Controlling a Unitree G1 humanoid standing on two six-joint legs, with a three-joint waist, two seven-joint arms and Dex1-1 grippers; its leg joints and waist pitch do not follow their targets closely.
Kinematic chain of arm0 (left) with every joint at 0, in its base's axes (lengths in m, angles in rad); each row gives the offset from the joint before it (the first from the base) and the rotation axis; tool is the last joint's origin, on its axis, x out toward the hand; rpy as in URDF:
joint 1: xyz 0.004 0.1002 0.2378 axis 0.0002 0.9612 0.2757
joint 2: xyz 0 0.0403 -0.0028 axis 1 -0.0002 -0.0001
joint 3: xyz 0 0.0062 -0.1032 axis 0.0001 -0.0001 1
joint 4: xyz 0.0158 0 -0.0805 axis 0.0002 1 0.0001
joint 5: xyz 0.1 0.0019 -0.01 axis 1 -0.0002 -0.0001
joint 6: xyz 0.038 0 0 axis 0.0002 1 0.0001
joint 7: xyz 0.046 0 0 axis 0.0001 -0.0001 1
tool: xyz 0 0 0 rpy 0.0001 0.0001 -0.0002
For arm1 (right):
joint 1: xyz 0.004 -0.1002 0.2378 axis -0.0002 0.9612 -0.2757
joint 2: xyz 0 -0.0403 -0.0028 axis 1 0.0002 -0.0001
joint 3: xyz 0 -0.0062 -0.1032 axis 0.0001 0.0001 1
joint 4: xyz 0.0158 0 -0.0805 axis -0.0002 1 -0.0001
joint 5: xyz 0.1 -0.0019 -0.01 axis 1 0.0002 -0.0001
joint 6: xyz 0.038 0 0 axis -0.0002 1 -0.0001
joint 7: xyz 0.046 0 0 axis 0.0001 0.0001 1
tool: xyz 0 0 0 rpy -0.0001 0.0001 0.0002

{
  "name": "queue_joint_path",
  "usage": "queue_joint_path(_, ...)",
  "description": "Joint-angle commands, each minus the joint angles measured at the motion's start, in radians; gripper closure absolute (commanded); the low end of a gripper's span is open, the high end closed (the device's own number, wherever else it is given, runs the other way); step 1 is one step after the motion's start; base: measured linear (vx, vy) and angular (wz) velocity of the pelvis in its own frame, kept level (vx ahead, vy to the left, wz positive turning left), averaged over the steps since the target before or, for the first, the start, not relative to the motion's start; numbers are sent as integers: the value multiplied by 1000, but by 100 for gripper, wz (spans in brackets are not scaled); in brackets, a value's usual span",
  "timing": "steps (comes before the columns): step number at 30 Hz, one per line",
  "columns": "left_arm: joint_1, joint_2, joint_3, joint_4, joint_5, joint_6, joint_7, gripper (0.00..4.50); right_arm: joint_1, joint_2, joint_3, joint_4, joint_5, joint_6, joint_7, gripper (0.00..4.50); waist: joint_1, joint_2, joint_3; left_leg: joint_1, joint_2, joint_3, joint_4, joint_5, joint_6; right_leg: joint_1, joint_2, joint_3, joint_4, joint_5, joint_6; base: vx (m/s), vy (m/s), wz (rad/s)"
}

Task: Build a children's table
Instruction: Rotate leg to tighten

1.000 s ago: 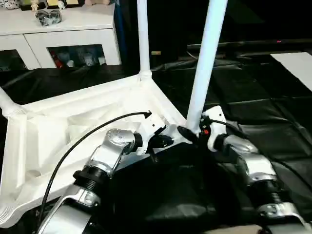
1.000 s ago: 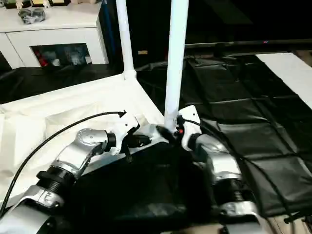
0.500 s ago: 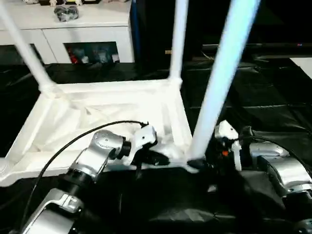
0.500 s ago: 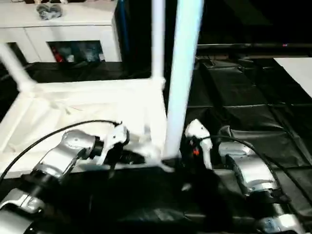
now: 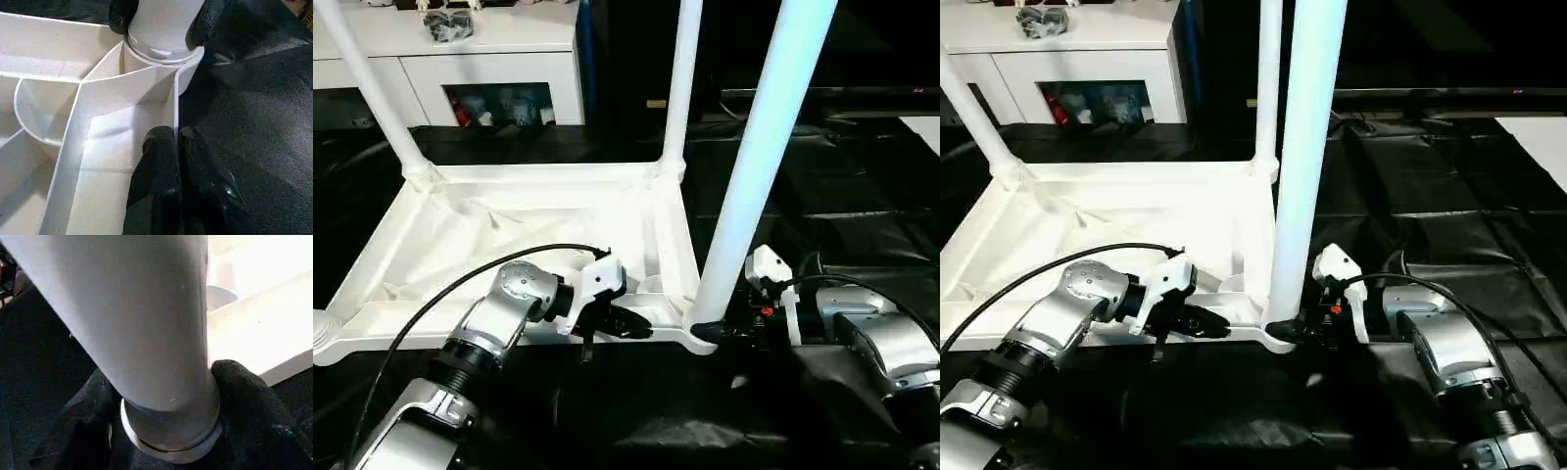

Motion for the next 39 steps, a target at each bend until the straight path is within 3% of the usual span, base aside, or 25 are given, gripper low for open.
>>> queue_joint_path(1, -11, -19, 24, -2, 2, 2, 79, 450, 22, 46, 44, -14, 15, 1, -12, 189, -1, -9, -57, 9, 36, -15, -66, -197, 47, 46, -57, 33, -69, -198, -239, 0, 0, 0)
queue_joint_path(3, -13, -38, 31, 5, 8, 9, 124, 450, 18, 88, 33, 25, -17, -22, -102, 192, -6, -9, -54, 11, 34, -15, -68, -221, 37, 42, -57, 33, -74, -243, -229, 0, 0, 0)
queue_joint_path(6, -21, -85, 31, 23, 32, 32, 218, 450, -9, 195, -3, 130, -70, -42, -316, 198, -25, -8, -45, 13, 28, -23, -76, -302, -1, 37, -58, 28, -91, -421, -179, 0, 0, 0)
queue_joint_path(7, -23, -96, 30, 27, 38, 37, 240, 450, -16, 222, -14, 152, -78, -48, -368, 199, -25, -8, -45, 13, 28, -23, -76, -302, -1, 37, -58, 28, -91, -421, -179, 0, 0, 0)
queue_joint_path(8, -24, -103, 29, 29, 42, 40, 252, 450, -21, 238, -21, 165, -83, -52, -399, 200, -39, -8, -45, 12, 25, -29, -79, -329, -13, 38, -58, 25, -96, -484, -147, 0, 0, 0)
queue_joint_path(11, -36, -135, 29, 49, 63, 50, 322, 450, -52, 316, -66, 241, -105, -53, -573, 201, -49, -6, -43, 13, 25, -32, -82, -355, -15, 32, -58, 25, -103, -512, -129, 0, 0, 0)
queue_joint_path(12, -44, -154, 33, 61, 72, 60, 361, 450, -69, 349, -77, 279, -120, -54, -649, 201, -60, -6, -42, 16, 21, -35, -81, -385, -21, 28, -57, 22, -107, -540, -121, 0, 0, 0)
queue_joint_path(15, -63, -197, 39, 86, 98, 77, 455, 450, -107, 419, -68, 347, -159, -92, -758, 201, -74, -5, -39, 22, 18, -39, -80, -427, -27, 22, -57, 16, -116, -596, -104, 0, 0, 0)
queue_joint_path(16, -68, -208, 43, 93, 104, 80, 478, 450, -118, 433, -62, 360, -165, -109, -761, 201, -75, 3, -39, 25, 17, -42, -81, -443, -23, 22, -57, 14, -122, -614, -92, 0, 0, 0)
queue_joint_path(18, -75, -219, 47, 102, 109, 81, 499, 450, -130, 449, -55, 374, -173, -134, -763, 201, -83, 1, -40, 15, 18, -49, -88, -454, -14, 32, -56, 7, -122, -579, -90, 0, 0, 0)
queue_joint_path(20, -76, -218, 41, 102, 113, 73, 493, 450, -138, 456, -55, 373, -163, -143, -744, 201, -84, 2, -40, 25, 18, -48, -86, -474, -9, 21, -55, 10, -126, -564, -102, 0, 0, 0)
queue_joint_path(21, -76, -217, 38, 100, 114, 70, 490, 450, -141, 459, -57, 373, -158, -145, -739, 160, -85, 4, -40, 25, 18, -49, -87, -483, -7, 23, -56, 10, -125, -555, -111, 0, 0, 0)
queue_joint_path(22, -74, -215, 36, 96, 111, 69, 481, 450, -142, 460, -62, 371, -146, -139, -723, 160, -86, -1, -41, 23, 19, -48, -87, -483, -5, 24, -55, 10, -125, -546, -114, 0, 0, 0)
queue_joint_path(24, -67, -206, 33, 91, 109, 49, 459, 450, -143, 454, -58, 370, -144, -145, -699, 157, -86, -2, -41, 22, 20, -48, -88, -481, 0, 25, -56, 12, -123, -521, -125, 0, 0, 0)
queue_joint_path(27, -53, -188, 32, 69, 91, 30, 405, 450, -133, 415, -39, 348, -148, -176, -633, 120, -82, -4, -46, 19, 23, -44, -88, -441, 6, 29, -59, 19, -114, -449, -155, 0, 0, 0)
queue_joint_path(30, -46, -173, 33, 60, 81, 18, 369, 450, -117, 374, -22, 308, -146, -190, -543, 120, -73, -4, -55, 11, 26, -34, -81, -328, 35, 40, -59, 27, -94, -263, -216, 0, 0, 0)
queue_joint_path(34, -39, -143, 30, 54, 71, -17, 310, 450, -98, 305, -20, 251, -122, -200, -423, 120, -58, -6, -62, 8, 27, -26, -69, -224, 83, 47, -58, 28, -80, -137, -257, 58, -23, 7)
queue_joint_path(35, -36, -130, 29, 48, 63, -30, 280, 450, -87, 271, -14, 226, -108, -201, -363, 120, -54, -7, -67, 1, 25, -27, -66, -167, 96, 58, -59, 26, -70, -77, -265, 61, -31, 3)
queue_joint_path(39, -29, -103, 31, 32, 41, -34, 207, 450, -60, 191, -5, 163, -72, -198, -228, 120, -30, -4, -68, 6, 32, -21, -60, -112, 133, 58, -56, 21, -59, 17, -293, 14, -9, 1)
